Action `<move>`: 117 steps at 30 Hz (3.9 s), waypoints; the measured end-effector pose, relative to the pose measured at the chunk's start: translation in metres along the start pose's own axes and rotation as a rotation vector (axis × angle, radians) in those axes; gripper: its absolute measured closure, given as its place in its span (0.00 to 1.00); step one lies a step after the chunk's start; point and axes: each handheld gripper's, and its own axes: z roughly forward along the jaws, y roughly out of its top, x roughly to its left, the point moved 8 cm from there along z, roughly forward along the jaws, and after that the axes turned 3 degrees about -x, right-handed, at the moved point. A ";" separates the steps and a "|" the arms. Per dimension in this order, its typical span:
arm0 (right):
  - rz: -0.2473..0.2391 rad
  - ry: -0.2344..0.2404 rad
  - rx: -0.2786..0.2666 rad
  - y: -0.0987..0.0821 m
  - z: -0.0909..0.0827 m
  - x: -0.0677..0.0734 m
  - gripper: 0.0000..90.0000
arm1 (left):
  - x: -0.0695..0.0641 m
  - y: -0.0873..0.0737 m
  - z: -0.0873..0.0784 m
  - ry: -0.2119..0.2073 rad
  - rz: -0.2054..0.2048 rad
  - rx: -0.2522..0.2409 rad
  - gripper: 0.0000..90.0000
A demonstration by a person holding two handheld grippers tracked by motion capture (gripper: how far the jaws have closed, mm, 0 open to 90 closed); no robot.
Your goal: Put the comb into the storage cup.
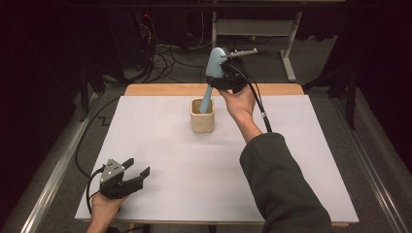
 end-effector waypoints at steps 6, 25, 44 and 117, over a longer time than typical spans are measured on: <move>0.001 -0.007 0.017 -0.004 0.003 -0.002 0.57 | 0.000 0.000 0.000 -0.001 0.000 -0.001 0.33; -0.004 -0.016 0.056 -0.017 0.014 -0.004 0.57 | 0.000 0.001 0.000 -0.004 -0.003 -0.005 0.33; 0.009 -0.017 0.085 -0.036 0.023 -0.009 0.56 | -0.002 0.000 0.000 -0.009 -0.003 0.003 0.33; -0.007 -0.003 0.149 -0.064 0.040 -0.006 0.51 | 0.000 0.001 0.000 0.004 -0.012 -0.007 0.33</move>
